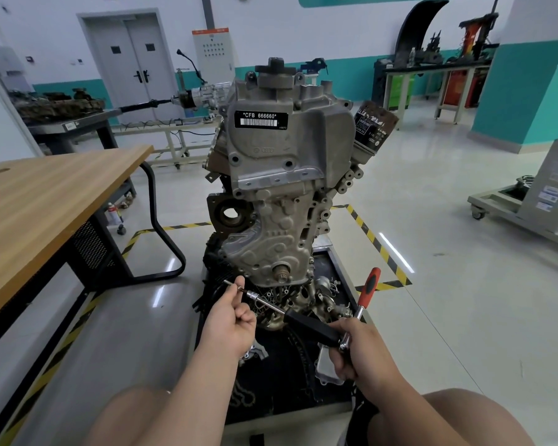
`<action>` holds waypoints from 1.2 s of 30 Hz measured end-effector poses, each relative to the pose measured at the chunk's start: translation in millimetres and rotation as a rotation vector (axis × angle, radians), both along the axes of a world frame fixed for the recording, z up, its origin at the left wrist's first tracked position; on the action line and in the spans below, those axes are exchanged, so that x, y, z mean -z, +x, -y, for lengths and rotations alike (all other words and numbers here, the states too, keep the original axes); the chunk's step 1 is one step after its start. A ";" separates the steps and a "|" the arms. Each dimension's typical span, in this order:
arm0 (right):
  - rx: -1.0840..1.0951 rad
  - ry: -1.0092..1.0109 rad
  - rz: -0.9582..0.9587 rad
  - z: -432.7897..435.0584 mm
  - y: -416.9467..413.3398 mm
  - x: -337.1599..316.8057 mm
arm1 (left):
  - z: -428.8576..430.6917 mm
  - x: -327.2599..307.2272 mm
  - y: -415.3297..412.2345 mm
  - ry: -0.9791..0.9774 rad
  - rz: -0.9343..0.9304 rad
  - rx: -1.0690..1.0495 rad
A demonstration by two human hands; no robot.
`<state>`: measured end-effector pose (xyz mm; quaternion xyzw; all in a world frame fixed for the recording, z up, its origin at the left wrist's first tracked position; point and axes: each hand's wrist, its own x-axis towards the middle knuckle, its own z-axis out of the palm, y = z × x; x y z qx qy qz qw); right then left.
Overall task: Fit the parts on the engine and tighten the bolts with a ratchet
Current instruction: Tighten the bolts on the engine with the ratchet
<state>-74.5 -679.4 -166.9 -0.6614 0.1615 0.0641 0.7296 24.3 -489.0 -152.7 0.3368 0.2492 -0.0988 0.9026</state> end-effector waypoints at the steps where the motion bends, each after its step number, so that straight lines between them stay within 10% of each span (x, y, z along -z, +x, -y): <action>1: 0.000 0.062 -0.007 -1.1 -0.4 0.5 | 0.5 -1.3 0.5 0.011 0.008 -0.002; 15: 0.052 1.008 0.023 -4.5 12.3 -98.4 | 59.1 -170.3 21.3 0.188 0.444 0.066; 25: 0.414 -0.005 0.455 30.3 39.4 -202.6 | 126.3 -264.0 92.3 0.422 0.378 0.236; 36: 0.375 -0.353 0.571 21.4 70.1 -267.8 | 137.6 -278.5 133.7 0.897 0.474 0.045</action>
